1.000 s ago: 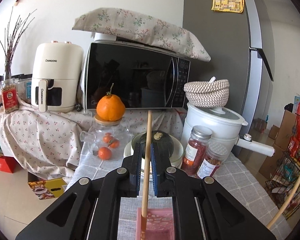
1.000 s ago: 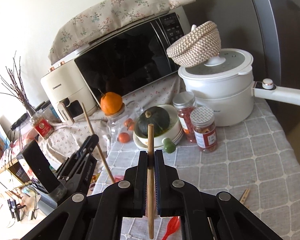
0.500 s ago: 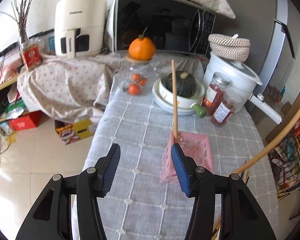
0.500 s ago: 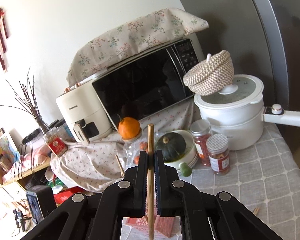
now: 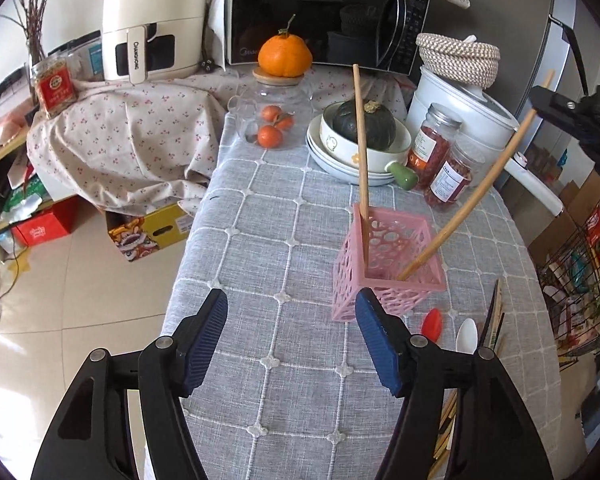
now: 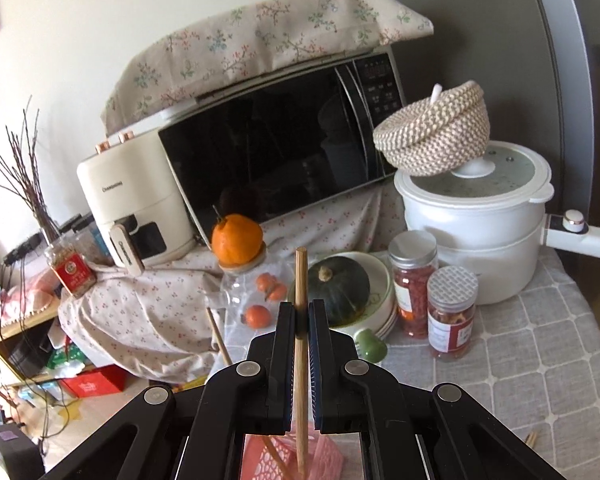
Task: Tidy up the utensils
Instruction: 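Carry both chopsticks into the pink basket and open both tools, then lower the left tool and grasp the red plastic spoon by its handle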
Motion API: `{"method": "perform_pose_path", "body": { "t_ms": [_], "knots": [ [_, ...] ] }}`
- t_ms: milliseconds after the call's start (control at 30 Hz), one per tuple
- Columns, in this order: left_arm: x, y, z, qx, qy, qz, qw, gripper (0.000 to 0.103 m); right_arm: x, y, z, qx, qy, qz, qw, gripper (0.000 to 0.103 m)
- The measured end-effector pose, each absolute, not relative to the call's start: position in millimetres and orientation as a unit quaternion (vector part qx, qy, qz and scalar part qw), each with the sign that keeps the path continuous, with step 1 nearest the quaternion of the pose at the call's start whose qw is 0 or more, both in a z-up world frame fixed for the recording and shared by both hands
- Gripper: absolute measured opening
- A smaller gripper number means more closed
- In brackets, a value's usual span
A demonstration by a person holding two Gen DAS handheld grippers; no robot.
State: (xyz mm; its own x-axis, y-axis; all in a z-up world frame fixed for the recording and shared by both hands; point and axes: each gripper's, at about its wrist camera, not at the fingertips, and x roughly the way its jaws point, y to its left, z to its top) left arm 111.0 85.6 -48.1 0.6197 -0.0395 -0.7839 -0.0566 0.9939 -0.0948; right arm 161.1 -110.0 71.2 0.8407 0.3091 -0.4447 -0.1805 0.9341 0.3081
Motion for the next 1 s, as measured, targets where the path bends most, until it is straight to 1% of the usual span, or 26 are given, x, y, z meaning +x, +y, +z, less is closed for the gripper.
{"method": "perform_pose_path", "body": {
  "t_ms": [167,300,467,500,533,600,700,767,800,833,900,1000],
  "knots": [
    [113.1,83.4,-50.0,-0.043,0.444,-0.006,0.895,0.072,185.5,-98.0,43.9,0.124,0.306,0.11,0.937,0.005],
    [113.8,82.1,-50.3,-0.043,0.443,-0.009,0.895,0.072,195.0,-91.0,35.9,0.116,0.322,0.106,0.934,0.005],
    [114.9,76.0,-51.3,-0.039,0.445,-0.017,0.895,0.075,201.0,-90.7,37.3,0.127,0.337,0.102,0.927,0.009],
    [114.7,73.8,-51.6,-0.036,0.445,-0.019,0.895,0.076,199.5,-92.7,40.0,0.129,0.337,0.102,0.927,0.015],
    [114.4,71.2,-51.9,-0.034,0.446,-0.022,0.894,0.076,196.8,-96.1,42.9,0.132,0.336,0.103,0.927,0.026],
    [114.1,66.8,-53.5,-0.033,0.451,-0.028,0.892,0.077,189.6,-104.7,49.3,0.137,0.333,0.104,0.927,0.041],
    [112.3,60.0,-57.4,-0.039,0.46,-0.037,0.886,0.077,176.8,-122.9,54.8,0.134,0.337,0.096,0.927,0.045],
    [111.1,53.4,-60.8,-0.038,0.469,-0.045,0.881,0.077,168.0,-138.0,53.5,0.132,0.349,0.086,0.924,0.05],
    [110.7,49.7,-62.8,-0.036,0.474,-0.05,0.878,0.077,163.6,-145.8,51.1,0.13,0.357,0.077,0.922,0.054],
    [110.3,45.8,-65.1,-0.032,0.48,-0.055,0.875,0.077,159.9,-153.3,48.0,0.125,0.367,0.064,0.92,0.056],
    [109.1,38.1,-70.3,-0.028,0.491,-0.066,0.868,0.077,151.9,-168.0,39.1,0.117,0.388,0.043,0.913,0.057],
    [109.0,26.1,-78.0,-0.025,0.51,-0.08,0.856,0.077,140.4,-188.0,21.4,0.12,0.421,0.029,0.899,0.062]
  ]
}}
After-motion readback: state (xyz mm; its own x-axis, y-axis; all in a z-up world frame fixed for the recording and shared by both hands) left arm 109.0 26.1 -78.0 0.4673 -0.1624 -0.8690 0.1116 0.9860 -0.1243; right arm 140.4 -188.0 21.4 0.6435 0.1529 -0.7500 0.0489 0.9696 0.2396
